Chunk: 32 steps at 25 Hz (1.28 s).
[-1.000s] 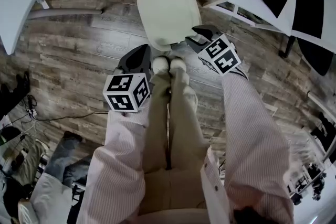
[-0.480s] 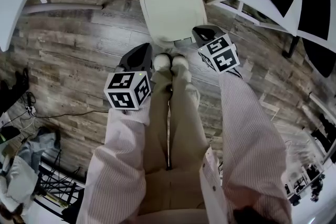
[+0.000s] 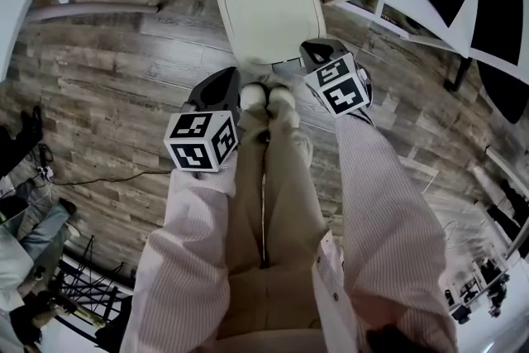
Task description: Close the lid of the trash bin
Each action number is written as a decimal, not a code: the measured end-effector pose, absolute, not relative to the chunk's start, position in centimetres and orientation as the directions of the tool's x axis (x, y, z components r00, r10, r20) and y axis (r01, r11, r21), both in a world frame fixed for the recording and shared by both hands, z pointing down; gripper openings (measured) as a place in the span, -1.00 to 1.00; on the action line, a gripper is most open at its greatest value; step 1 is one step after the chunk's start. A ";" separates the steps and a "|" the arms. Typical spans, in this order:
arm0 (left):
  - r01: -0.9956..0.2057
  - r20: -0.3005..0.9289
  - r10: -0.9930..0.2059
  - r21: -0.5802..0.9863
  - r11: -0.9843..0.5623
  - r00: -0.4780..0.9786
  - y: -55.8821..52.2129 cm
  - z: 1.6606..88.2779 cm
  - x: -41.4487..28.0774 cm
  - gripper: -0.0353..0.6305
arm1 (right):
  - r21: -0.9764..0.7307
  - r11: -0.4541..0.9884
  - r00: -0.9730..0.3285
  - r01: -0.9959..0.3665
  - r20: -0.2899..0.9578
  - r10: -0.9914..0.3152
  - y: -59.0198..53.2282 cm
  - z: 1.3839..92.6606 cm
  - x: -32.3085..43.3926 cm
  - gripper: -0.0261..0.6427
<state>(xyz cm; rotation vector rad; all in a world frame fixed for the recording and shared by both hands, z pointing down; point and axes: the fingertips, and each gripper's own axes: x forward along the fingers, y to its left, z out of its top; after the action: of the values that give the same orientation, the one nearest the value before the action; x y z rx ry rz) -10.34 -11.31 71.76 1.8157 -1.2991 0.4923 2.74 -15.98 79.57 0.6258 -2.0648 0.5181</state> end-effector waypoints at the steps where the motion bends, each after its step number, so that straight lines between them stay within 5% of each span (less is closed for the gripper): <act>1: -0.909 0.712 -0.584 0.398 -0.121 0.390 -11.3 71.8 -10.3 -0.91 | -0.115 0.785 -0.466 -0.609 0.853 -0.236 -15.9 79.6 2.7 -0.91; 16: -0.905 0.713 -0.578 0.408 -0.118 0.397 -11.3 72.0 -9.8 -0.92 | -0.057 0.755 -0.327 -0.653 0.921 -0.213 -16.1 79.8 2.7 -0.91; 32: -0.910 0.716 -0.587 0.403 -0.096 0.379 -11.4 70.5 -10.5 -0.92 | -0.115 0.708 -0.400 -0.697 0.882 -0.250 -16.1 78.7 2.7 -0.91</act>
<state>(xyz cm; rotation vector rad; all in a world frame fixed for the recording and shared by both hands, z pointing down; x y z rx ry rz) -10.52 -11.41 70.51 1.7906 -1.3101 0.4797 2.69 -16.10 78.70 0.7271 -1.9697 0.5963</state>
